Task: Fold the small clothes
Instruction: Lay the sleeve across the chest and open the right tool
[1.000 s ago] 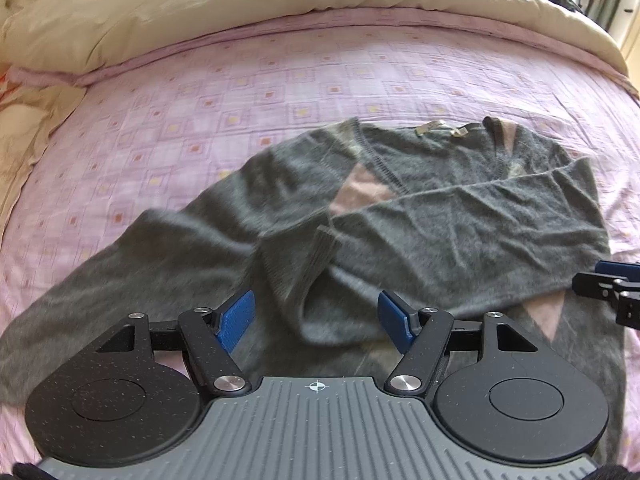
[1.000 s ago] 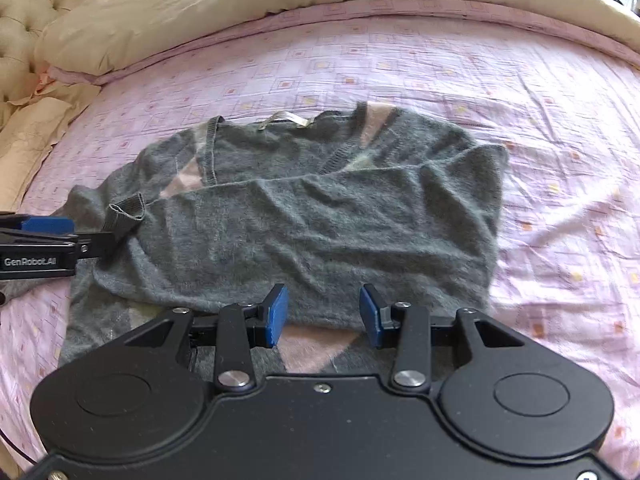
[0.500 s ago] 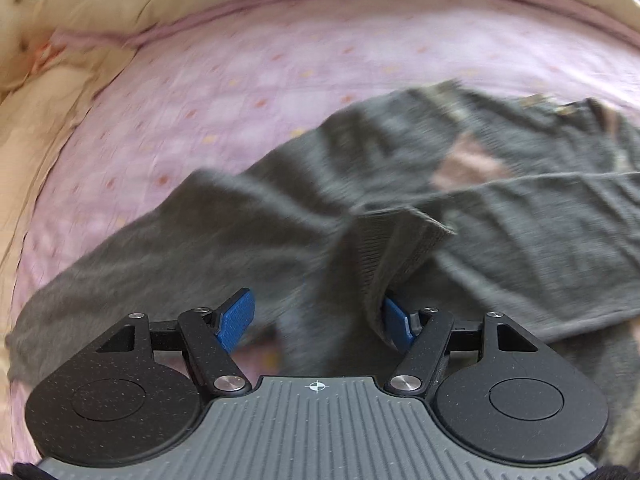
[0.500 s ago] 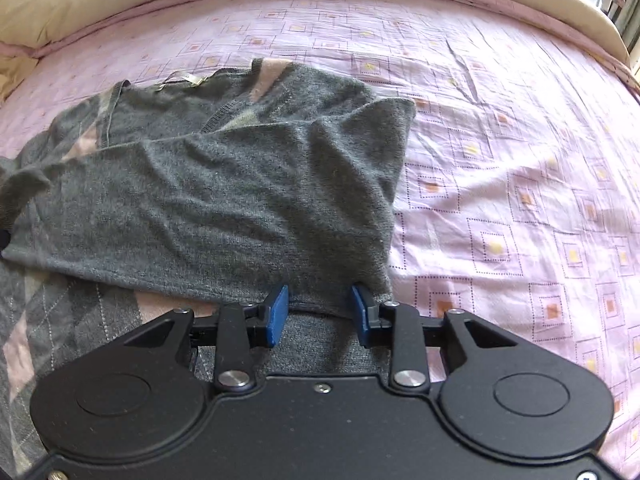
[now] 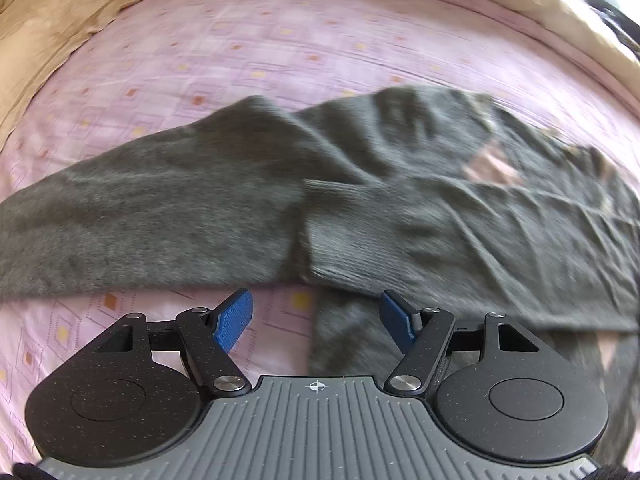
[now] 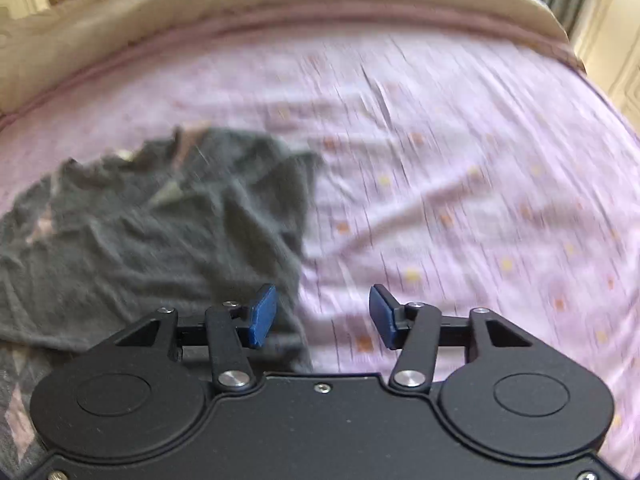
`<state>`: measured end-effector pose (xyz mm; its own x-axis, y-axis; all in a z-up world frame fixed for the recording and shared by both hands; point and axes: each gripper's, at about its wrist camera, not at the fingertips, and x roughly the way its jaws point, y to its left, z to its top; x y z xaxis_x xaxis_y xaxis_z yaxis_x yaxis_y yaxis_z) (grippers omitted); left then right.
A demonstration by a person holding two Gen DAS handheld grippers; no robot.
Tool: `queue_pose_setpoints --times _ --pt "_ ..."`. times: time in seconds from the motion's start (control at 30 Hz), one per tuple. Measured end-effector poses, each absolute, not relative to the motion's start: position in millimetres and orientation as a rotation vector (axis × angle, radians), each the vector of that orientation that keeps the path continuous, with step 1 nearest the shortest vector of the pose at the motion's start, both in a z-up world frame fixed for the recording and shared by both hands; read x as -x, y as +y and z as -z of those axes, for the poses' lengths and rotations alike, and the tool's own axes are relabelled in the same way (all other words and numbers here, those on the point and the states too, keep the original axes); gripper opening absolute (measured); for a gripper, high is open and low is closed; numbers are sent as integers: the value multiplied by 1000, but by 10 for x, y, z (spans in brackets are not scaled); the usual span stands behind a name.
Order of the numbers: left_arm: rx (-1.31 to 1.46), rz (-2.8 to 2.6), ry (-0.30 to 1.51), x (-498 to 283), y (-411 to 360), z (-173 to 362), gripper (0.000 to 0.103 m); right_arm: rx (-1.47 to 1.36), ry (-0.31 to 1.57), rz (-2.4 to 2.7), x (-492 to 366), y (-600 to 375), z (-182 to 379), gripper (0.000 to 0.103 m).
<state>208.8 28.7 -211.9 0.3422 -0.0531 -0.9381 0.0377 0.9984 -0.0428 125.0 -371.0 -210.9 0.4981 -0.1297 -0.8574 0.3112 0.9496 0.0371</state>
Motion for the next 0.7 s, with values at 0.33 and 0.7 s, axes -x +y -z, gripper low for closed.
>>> queue_pose_setpoints --times 0.33,0.7 --pt "-3 198 1237 -1869 -72 2165 69 -240 1095 203 -1648 -3741 2411 9" --pt "-40 220 1230 -1877 -112 2199 70 -314 1058 277 -1430 -4041 2425 26"
